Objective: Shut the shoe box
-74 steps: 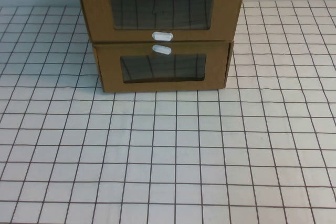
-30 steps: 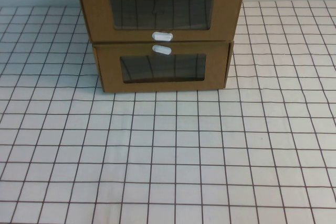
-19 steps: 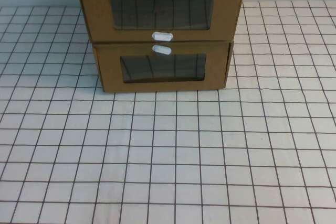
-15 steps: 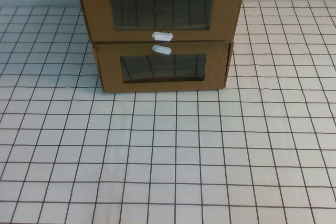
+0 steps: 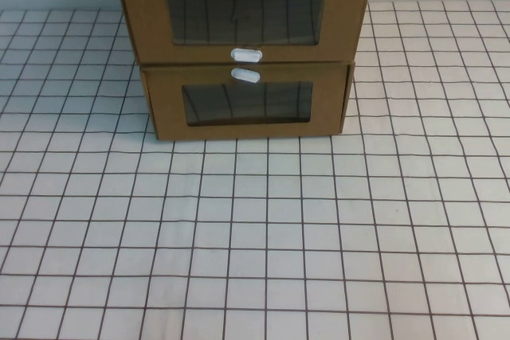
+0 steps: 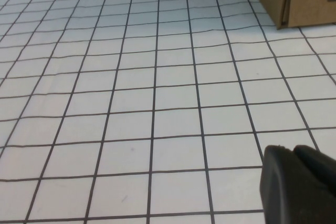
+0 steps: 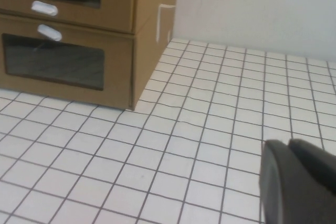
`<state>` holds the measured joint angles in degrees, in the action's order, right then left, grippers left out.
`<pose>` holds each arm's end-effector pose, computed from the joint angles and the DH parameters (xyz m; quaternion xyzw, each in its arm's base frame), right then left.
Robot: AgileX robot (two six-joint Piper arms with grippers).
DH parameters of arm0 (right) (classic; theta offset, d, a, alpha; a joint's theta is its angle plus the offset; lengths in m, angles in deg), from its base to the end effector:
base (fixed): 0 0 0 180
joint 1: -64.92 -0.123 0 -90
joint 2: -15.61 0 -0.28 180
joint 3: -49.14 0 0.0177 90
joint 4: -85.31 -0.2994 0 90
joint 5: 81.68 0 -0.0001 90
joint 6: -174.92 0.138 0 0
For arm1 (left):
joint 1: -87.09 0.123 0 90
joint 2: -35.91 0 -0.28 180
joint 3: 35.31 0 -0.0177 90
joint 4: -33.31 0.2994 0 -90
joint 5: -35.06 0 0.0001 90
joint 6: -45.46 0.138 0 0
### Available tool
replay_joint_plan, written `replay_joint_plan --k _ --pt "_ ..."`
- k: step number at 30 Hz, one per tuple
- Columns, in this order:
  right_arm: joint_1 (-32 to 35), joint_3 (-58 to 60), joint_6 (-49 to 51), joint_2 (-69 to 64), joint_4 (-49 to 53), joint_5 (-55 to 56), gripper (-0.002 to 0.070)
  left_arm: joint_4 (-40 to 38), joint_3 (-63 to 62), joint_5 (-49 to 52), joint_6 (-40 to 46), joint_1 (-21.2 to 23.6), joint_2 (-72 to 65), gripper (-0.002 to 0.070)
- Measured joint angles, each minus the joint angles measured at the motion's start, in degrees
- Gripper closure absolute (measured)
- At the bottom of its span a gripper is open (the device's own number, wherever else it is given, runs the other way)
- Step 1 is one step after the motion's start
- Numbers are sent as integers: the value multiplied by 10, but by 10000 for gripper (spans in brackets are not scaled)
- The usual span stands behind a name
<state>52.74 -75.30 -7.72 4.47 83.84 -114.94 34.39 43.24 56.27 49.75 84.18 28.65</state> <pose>0.1258 0.0291 0.2878 -0.0951 0.7598 0.0657 0.6398 0.1513 -0.0067 0.1574 0.0555 0.8020 0.0151 0.5945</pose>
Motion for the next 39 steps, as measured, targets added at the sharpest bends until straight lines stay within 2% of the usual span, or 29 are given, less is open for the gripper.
replay_joint_plan --k 6,10,17,21,29,39 --pt "33 0 0 0 0 6 689 0 0 0 0 0 0 680" --pt "36 26 0 6 0 52 689 0 0 0 0 0 0 680" --pt "56 145 0 38 0 185 689 0 0 0 0 0 0 680" --pt "85 210 0 39 0 213 689 1 0 1 0 0 0 680" --pt "105 229 0 40 -1 122 689 1 0 1 0 0 0 680" --pt "105 229 15 40 -2 99 689 1 0 1 0 0 0 680"
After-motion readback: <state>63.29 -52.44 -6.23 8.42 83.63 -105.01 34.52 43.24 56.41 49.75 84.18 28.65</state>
